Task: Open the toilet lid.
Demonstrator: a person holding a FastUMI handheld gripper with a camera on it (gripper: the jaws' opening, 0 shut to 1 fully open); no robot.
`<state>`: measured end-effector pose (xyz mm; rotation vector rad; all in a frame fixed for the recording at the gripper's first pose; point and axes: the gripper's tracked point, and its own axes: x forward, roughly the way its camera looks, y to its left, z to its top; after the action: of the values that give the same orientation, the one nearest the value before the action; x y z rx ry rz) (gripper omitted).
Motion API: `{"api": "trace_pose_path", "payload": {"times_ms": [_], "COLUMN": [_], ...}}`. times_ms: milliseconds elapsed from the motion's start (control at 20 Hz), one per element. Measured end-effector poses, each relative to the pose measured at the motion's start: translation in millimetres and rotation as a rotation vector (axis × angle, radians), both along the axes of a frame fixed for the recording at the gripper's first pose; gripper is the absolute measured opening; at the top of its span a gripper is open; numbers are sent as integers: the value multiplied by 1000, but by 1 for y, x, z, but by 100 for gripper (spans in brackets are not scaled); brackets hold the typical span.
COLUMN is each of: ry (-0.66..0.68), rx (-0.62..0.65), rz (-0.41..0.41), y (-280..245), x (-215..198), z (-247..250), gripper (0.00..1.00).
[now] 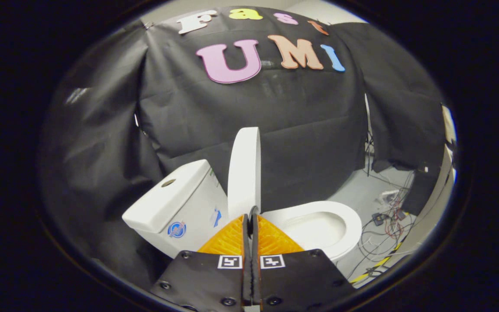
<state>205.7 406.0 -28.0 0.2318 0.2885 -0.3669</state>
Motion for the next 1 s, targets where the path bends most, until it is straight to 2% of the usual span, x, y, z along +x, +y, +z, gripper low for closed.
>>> {"api": "trace_pose_path", "payload": {"times_ms": [1000], "ry": [63], "rx": [-285], "rz": [215], "y": [108], "x": [48], "z": [5], "gripper": [1]}}
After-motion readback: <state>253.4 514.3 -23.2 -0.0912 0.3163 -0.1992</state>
